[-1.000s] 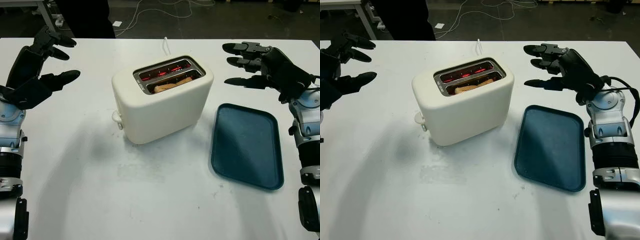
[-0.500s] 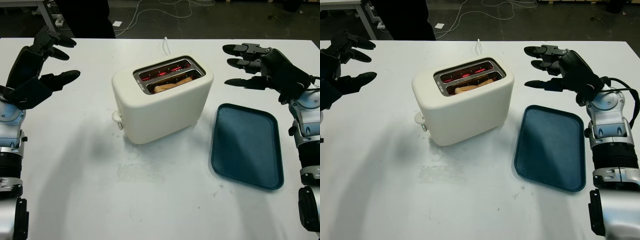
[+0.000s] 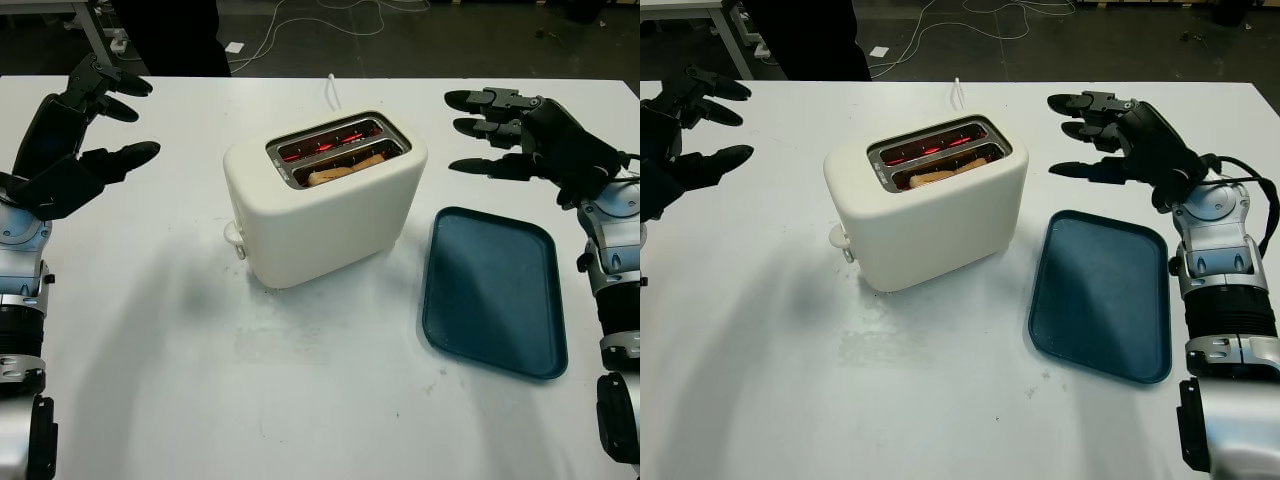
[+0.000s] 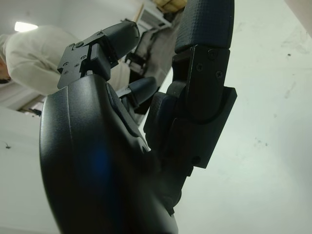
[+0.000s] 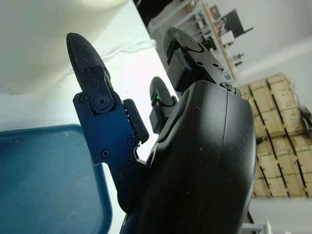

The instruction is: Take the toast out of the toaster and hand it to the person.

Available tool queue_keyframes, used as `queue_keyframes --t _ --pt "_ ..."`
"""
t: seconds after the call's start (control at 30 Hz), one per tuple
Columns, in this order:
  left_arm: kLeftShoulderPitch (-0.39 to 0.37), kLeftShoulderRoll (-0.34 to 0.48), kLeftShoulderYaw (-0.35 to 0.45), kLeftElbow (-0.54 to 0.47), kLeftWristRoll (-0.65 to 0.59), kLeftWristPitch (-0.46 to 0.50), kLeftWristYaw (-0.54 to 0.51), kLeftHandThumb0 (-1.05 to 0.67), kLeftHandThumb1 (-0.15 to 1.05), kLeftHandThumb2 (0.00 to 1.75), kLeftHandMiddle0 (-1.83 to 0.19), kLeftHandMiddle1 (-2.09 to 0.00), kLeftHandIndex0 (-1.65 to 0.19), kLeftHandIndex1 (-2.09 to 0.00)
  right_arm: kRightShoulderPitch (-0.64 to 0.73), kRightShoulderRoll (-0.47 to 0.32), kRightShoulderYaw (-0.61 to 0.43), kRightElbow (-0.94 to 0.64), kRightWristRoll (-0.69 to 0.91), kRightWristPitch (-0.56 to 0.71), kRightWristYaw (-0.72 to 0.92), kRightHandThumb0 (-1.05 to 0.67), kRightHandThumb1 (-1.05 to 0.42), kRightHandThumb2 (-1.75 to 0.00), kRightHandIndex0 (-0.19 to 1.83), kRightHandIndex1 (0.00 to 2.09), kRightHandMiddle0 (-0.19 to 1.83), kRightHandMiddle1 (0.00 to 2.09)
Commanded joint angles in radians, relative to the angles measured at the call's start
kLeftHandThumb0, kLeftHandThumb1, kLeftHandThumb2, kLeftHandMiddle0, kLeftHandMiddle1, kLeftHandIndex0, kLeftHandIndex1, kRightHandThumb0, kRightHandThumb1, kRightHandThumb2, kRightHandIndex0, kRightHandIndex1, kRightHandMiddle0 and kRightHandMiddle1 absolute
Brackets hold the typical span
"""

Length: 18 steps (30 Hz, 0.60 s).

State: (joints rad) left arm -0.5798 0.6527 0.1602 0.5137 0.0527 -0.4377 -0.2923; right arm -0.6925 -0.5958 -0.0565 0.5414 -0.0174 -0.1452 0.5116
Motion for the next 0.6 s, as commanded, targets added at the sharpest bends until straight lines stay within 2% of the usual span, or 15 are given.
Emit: queue_keyframes --t 0.0,0.57 --pt "0.004 -0.004 0.006 -0.002 -0.013 -0.005 -0.002 -1.05 0.92 0.24 0.00 -1.43 0.00 -1.26 -0.012 -0.003 -0.003 0.003 -0.002 -0.026 -0.004 -0.58 -0.77 0.00 0.46 0.00 0.47 0.00" --pt "0.008 -0.002 0.006 -0.009 -0.008 0.001 0.003 -1.05 0.92 0.24 0.00 -1.43 0.00 -1.27 -0.010 0.000 -0.005 0.001 0.004 -0.026 -0.002 -0.56 -0.77 0.00 0.46 0.00 0.47 0.00"
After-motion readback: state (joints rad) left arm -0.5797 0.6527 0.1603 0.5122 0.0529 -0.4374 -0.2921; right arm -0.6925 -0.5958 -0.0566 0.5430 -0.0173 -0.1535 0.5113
